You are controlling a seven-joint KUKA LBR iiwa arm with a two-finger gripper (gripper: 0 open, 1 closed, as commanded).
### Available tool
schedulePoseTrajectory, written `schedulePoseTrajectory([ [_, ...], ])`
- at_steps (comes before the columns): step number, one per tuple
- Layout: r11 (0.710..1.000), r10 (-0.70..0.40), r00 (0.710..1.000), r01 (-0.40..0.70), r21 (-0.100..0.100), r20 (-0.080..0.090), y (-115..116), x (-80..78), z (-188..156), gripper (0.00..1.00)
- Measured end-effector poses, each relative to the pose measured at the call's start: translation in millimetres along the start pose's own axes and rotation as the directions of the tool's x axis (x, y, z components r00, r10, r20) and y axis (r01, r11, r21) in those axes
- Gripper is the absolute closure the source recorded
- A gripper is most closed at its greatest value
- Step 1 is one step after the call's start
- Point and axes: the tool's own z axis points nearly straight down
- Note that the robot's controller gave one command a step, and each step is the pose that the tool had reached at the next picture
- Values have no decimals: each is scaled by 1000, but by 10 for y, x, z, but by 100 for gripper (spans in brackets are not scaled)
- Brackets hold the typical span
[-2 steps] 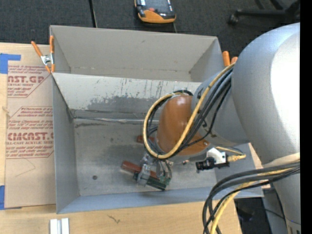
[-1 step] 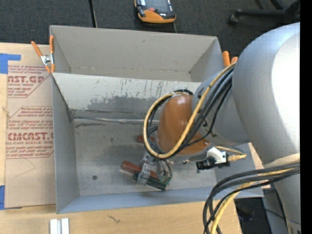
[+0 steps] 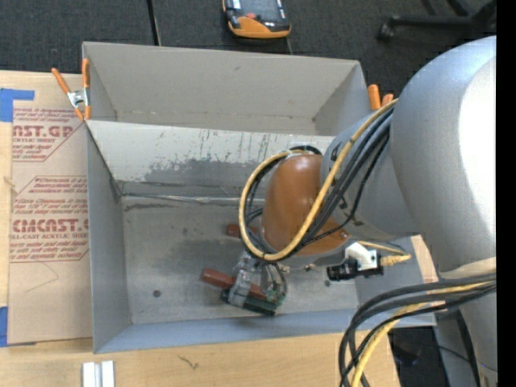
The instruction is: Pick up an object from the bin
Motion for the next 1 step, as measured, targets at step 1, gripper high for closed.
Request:
schedulePoseTrajectory([
  [1, 1000, -1, 1000, 1, -2, 0, 5, 5, -282, 100],
])
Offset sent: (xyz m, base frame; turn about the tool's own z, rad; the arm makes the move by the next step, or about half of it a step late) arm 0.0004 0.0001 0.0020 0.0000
